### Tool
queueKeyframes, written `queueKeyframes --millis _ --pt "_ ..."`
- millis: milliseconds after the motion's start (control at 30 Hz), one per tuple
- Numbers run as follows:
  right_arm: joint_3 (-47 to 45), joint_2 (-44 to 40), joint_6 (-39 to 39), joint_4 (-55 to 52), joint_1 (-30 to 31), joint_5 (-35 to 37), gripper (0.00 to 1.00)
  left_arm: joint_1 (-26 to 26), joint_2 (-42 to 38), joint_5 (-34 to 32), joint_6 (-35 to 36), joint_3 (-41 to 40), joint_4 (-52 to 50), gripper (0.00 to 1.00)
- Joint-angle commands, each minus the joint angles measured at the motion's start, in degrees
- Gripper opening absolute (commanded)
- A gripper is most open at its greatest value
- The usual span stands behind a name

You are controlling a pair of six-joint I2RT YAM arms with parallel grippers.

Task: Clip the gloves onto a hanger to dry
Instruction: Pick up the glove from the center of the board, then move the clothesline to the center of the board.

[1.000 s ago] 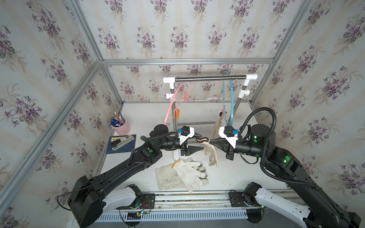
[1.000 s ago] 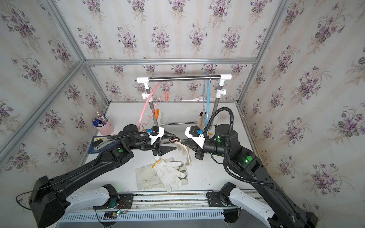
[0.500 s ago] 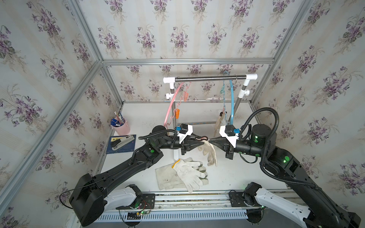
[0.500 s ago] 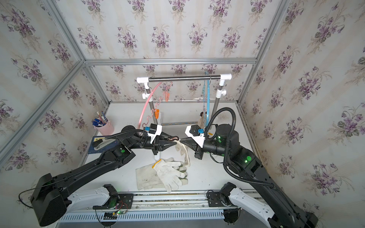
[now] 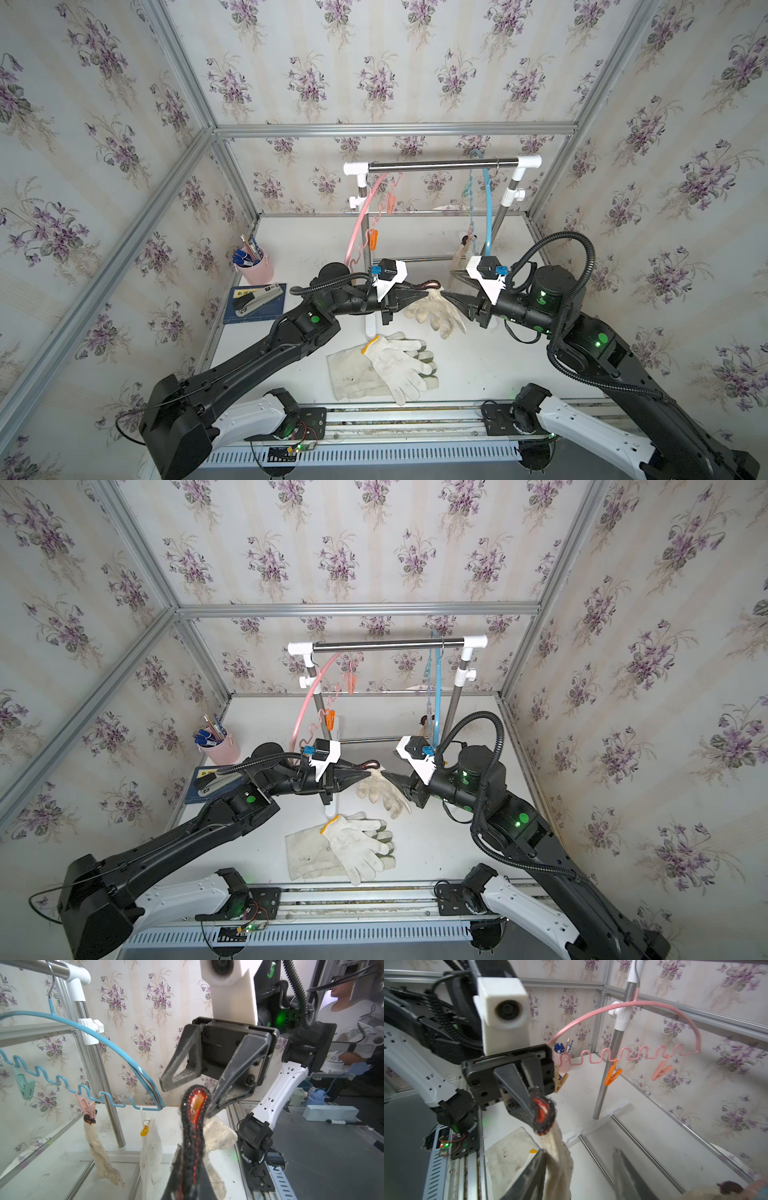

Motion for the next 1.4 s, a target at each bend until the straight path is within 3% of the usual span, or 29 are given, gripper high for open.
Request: queueKeyframes --millis 0,200,500,633,900,1100,1233,1367 --pt "0.7 0.2 2.3 2.8 0.0 13.0 0.61 -0.6 -0.2 -7.5 8.9 2.9 -11.8 0.0" --pt "4.8 4.1 6.9 3.2 0.0 29.0 0.61 -2.1 3.0 -16.2 14.8 10.1 -25.7 0.0" --pt "7.7 8.2 10.3 5.9 -0.6 53.0 0.56 -4.7 9.2 -25.8 14.4 16.5 -28.7 0.0" --pt "7.5 9.2 11.3 3.9 -3.9 57.7 0.54 -5.5 11.1 -26.4 14.7 18.1 -28.1 0.0" --pt "5.3 8.9 18.5 1.7 -22.5 46.7 0.54 -6.2 11.8 -28.0 14.8 17.7 -26.2 0.0" --pt "-5.4 9.1 21.8 9.3 -30.4 45.0 0.54 -6.3 13.3 -32.2 13.0 19.4 -26.6 0.0" --pt "-13.2 11.7 25.9 17.6 -38.1 35.2 0.55 -6.3 15.2 -34.1 11.7 21.5 -26.9 0.0" --pt "-22.3 13.7 24.3 35.0 -43.1 20.3 0.57 -6.3 17.9 -34.0 11.8 23.2 -26.5 0.0"
